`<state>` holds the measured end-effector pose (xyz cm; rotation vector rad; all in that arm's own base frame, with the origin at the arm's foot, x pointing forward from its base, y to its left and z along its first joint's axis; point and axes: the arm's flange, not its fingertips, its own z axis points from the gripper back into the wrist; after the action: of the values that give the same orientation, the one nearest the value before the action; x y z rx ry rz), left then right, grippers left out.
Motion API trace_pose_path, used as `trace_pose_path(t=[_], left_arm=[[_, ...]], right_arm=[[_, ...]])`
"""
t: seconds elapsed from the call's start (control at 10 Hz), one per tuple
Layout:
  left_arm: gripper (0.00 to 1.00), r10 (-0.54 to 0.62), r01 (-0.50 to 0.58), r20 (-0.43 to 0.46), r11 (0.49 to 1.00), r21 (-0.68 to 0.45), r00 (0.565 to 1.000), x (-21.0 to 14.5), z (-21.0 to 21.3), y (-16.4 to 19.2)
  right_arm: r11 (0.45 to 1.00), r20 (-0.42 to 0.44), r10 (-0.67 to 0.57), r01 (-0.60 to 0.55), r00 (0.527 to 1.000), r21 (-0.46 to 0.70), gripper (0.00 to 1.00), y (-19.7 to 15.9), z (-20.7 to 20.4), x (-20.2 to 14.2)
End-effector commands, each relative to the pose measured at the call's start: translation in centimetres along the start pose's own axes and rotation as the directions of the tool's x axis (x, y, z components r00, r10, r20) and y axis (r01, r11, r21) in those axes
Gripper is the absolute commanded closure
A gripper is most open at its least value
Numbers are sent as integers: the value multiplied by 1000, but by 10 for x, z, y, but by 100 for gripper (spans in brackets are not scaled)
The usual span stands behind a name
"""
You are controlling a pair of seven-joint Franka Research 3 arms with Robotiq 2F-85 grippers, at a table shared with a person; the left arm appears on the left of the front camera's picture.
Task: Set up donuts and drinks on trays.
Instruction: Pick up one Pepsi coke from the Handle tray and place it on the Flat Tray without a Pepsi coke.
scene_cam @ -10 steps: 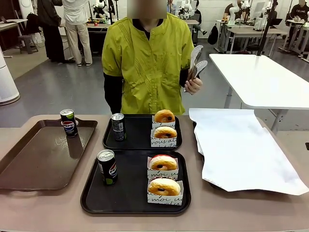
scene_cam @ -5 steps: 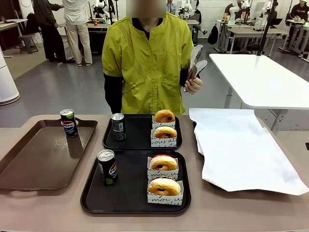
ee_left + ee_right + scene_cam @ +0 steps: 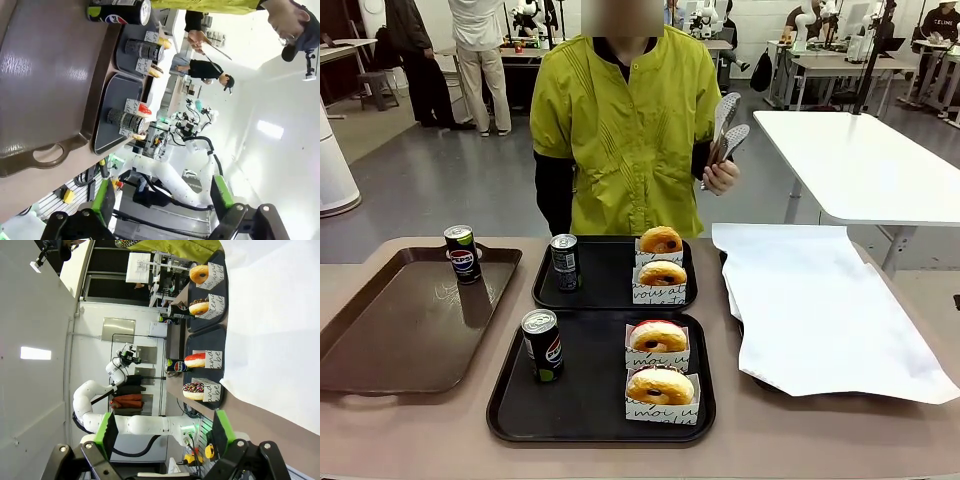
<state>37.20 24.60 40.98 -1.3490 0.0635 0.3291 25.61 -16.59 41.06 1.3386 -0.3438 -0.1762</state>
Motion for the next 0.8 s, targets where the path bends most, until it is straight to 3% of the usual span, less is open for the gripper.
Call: trace_pose_path(t=[0.0,0.1,0.2,0.7], left_arm=[[0,-29,29,-17,999,-18,999,-3,7,2],[0,-66,65,-13,997,-33,998,-13,9,-2],[0,-4,4,-6,1000,-12,1000,-1,1,4],[0,-4,4,-6,1000,-12,1000,-1,1,4]], right_arm=[[1000,9,11,-11,1000,14,0,0,-2,1],[1000,9,11,-11,1000,14,0,0,-2,1],[1000,9,11,-11,1000,14,0,0,-2,1],[1000,9,11,-11,1000,14,0,0,-2,1]])
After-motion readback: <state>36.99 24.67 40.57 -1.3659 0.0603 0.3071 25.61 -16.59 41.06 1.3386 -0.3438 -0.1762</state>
